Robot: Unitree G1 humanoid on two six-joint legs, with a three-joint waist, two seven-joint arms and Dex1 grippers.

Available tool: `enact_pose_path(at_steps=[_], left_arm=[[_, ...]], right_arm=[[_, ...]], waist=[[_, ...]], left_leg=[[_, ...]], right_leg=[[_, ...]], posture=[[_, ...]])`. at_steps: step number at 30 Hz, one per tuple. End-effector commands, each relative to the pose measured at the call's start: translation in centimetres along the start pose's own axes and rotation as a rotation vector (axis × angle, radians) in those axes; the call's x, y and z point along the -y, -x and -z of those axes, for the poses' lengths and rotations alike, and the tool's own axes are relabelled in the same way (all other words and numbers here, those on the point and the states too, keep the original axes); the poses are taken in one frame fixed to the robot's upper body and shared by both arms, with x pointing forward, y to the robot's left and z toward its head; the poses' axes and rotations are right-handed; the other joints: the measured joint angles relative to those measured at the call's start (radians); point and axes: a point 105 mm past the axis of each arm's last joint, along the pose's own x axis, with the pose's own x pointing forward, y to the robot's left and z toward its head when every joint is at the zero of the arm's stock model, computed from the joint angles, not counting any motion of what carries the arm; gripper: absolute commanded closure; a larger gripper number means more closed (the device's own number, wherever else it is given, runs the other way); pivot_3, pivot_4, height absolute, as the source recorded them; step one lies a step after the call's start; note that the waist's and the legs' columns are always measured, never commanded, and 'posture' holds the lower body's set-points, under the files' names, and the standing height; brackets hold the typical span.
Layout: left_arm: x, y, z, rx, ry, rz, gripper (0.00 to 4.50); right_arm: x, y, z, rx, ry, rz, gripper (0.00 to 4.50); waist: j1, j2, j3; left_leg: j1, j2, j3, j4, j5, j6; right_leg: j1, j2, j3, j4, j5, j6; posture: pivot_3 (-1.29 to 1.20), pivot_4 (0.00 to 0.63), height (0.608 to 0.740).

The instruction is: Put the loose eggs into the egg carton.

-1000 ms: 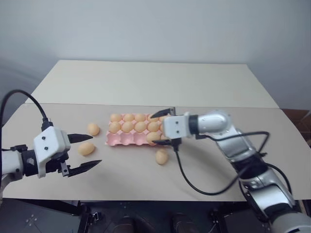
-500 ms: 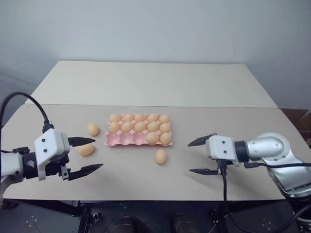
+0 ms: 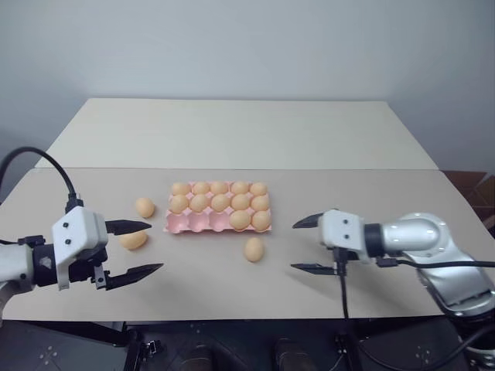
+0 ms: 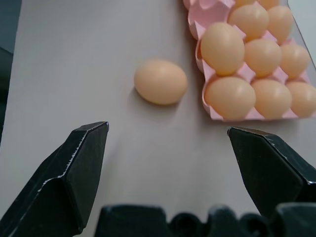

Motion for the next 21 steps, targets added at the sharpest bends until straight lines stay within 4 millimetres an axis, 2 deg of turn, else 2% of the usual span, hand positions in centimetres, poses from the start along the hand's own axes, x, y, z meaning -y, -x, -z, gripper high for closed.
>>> enact_pose_path(at_steps=[1, 9, 21], left_arm=[[0.3, 0.1, -0.4, -0.002, -0.037, 0.018, 0.44], [0.6, 0.0, -0.1, -0.023, -0.033, 0.011, 0.44], [0.6, 0.0, 0.1, -0.037, -0.023, -0.003, 0.44]], right_arm=[[0.7, -1.2, -0.1, -0.018, 0.004, 0.023, 0.03], [0.8, -4.0, -0.6, 0.006, -0.064, 0.013, 0.03], [-0.3, -6.3, -0.1, -0.004, -0.066, -0.025, 0.03]], waist=[[0.001, 0.0, 0.0], [0.002, 0.0, 0.0], [0.0, 0.0, 0.0]], left_leg=[[0.0, 0.0, 0.0, 0.0, 0.0, 0.0], [-0.001, 0.0, 0.0, 0.0, 0.0, 0.0], [0.0, 0.0, 0.0, 0.0, 0.0, 0.0]], right_leg=[[0.0, 0.0, 0.0, 0.0, 0.0, 0.0], [0.0, 0.0, -0.001, 0.0, 0.0, 0.0], [-0.001, 0.0, -0.001, 0.0, 0.0, 0.0]], posture=[[0.0, 0.15, 0.74], [0.0, 0.15, 0.74], [0.0, 0.15, 0.74]])
